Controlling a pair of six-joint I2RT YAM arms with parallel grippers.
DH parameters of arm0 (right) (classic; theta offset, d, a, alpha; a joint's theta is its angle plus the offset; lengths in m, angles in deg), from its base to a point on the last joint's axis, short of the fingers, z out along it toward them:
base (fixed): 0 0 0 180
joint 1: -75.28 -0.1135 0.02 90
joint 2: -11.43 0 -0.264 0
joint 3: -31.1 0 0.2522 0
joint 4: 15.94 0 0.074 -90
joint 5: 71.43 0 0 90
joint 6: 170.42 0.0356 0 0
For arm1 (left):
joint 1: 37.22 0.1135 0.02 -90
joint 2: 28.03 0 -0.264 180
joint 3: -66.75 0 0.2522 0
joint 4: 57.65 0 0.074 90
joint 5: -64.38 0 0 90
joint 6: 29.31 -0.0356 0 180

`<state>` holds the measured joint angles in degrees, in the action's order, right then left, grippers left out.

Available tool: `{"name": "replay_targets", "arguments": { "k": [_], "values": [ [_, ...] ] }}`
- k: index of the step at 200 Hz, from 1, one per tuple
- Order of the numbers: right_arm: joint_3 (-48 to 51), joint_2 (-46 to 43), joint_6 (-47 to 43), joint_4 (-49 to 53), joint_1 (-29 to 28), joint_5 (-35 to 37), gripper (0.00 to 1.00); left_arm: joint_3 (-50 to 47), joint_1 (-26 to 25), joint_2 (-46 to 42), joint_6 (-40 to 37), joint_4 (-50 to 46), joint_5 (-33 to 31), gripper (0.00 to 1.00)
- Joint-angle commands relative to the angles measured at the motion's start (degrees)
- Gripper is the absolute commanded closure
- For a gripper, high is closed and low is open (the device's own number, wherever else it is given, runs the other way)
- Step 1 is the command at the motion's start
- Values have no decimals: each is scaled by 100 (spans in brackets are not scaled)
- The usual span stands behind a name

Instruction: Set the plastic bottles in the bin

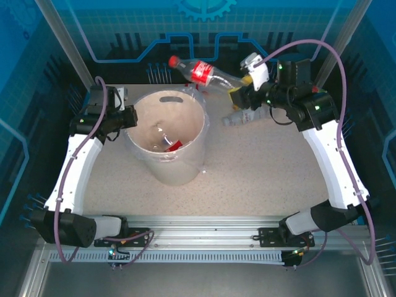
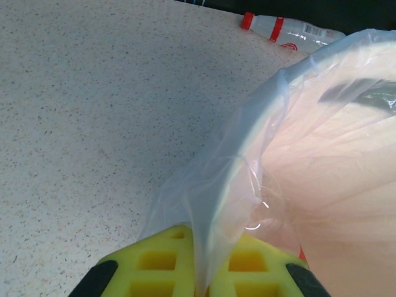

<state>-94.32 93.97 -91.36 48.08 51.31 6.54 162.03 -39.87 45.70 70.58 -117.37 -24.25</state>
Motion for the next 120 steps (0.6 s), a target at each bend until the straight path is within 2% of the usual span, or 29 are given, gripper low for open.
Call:
{"name": "replay_targets", "arguments": {
  "k": [1,38,120],
  "values": [
    [-285,48,-577,905,-440,142,52,533,-115,-53,69,550,362,100],
    [-680,405,-860,1506,-857,534,54,919,-291,14,-82,552,306,100],
    [-1679,1498,-1099,2330,-1520,1270,54,1366,-1075,146,-502,387,48,100]
  ]
}}
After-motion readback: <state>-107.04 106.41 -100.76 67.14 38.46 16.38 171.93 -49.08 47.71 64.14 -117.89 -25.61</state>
